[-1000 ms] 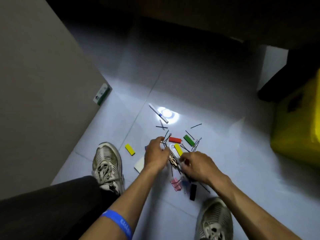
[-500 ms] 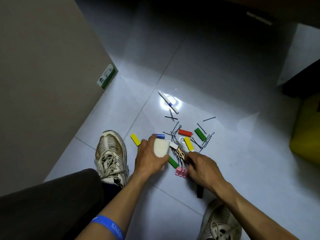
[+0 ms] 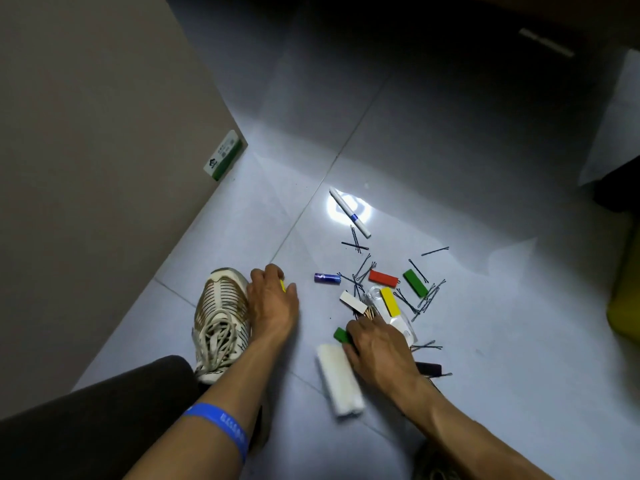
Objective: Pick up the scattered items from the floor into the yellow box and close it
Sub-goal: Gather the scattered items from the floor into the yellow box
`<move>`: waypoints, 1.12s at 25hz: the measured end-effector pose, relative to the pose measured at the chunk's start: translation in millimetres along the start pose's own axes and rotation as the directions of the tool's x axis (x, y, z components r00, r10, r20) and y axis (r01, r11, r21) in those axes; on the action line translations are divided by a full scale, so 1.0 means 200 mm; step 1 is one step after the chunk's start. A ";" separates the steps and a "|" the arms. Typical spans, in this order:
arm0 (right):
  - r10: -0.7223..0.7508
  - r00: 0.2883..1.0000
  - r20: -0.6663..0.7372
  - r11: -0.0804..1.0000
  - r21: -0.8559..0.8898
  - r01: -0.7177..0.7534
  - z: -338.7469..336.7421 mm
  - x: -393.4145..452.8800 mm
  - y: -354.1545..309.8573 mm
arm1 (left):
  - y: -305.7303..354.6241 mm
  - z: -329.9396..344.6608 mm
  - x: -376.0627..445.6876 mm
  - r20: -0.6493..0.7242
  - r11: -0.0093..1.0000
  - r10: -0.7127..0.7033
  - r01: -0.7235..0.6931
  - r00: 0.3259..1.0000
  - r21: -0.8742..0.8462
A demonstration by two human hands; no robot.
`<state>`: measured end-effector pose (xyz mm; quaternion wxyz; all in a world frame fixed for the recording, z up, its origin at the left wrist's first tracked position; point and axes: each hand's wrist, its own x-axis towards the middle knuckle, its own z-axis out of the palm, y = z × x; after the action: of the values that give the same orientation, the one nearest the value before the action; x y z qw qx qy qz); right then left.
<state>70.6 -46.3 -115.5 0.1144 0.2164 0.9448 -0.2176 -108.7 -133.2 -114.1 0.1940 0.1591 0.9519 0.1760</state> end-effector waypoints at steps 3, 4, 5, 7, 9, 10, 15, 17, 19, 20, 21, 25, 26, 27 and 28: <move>-0.038 0.999 -0.007 0.994 -0.106 0.037 0.01 -0.01 -0.01 | 0.02 0.00 0.04 0.011 0.989 -0.056 0.057 0.998 -0.139; -0.047 0.998 -0.030 0.991 -0.125 0.043 0.02 -0.02 -0.02 | 0.04 0.00 0.04 0.031 0.977 -0.088 0.092 0.996 -0.191; -0.037 0.998 -0.057 0.996 -0.084 0.033 0.02 -0.02 -0.04 | 0.06 0.00 0.02 0.050 0.962 -0.115 0.124 0.992 -0.242; 0.131 0.986 -0.107 0.977 0.180 -0.111 0.00 -0.01 -0.04 | 0.12 0.02 -0.03 0.093 0.930 -0.143 0.166 0.985 -0.327; 0.399 0.916 -0.049 0.777 0.549 -0.309 -0.04 0.00 0.01 | 0.16 0.07 -0.09 0.123 0.960 -0.025 0.058 0.992 -0.273; 0.487 0.873 0.009 0.584 0.740 -0.333 -0.08 0.01 0.07 | 0.17 0.10 -0.12 0.158 0.983 0.118 -0.092 0.980 -0.160; 0.493 0.825 0.277 -0.052 0.956 -0.289 -0.27 0.08 0.37 | 0.23 0.19 -0.15 0.431 0.752 0.540 -0.645 0.723 0.139; 0.591 0.785 0.188 0.138 0.935 -0.328 -0.29 0.12 0.44 | 0.26 0.19 -0.15 0.360 0.751 0.578 -0.650 0.732 0.115; 0.620 0.784 -0.029 0.574 0.698 -0.428 -0.26 0.17 0.50 | 0.25 0.17 -0.14 0.313 0.793 0.553 -0.603 0.772 0.087; 0.577 0.811 -0.097 0.742 0.476 -0.471 -0.24 0.18 0.51 | 0.25 0.16 -0.14 0.315 0.842 0.499 -0.538 0.807 0.045; 0.522 0.845 -0.115 0.830 0.296 -0.473 -0.22 0.19 0.50 | 0.24 0.15 -0.14 0.328 0.911 0.407 -0.403 0.853 -0.083; 0.413 0.902 -0.128 0.910 0.092 -0.403 -0.15 0.17 0.47 | 0.23 0.10 -0.22 0.590 0.699 0.139 0.343 0.796 -0.627; 0.411 0.901 -0.135 0.911 0.089 -0.402 -0.15 0.17 0.47 | 0.23 0.09 -0.25 0.628 0.674 0.167 0.377 0.760 -0.635; 0.415 0.900 -0.134 0.909 0.103 -0.404 -0.16 0.18 0.48 | 0.22 0.08 -0.28 0.651 0.665 0.194 0.390 0.734 -0.637; 0.438 0.893 -0.109 0.892 0.179 -0.415 -0.18 0.16 0.49 | 0.23 0.09 -0.30 0.663 0.670 0.195 0.396 0.723 -0.628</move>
<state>82.1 60.8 -129.9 0.0732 0.4422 0.8607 -0.2416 -37.4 -110.1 -91.9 0.5863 0.0626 0.6640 0.4598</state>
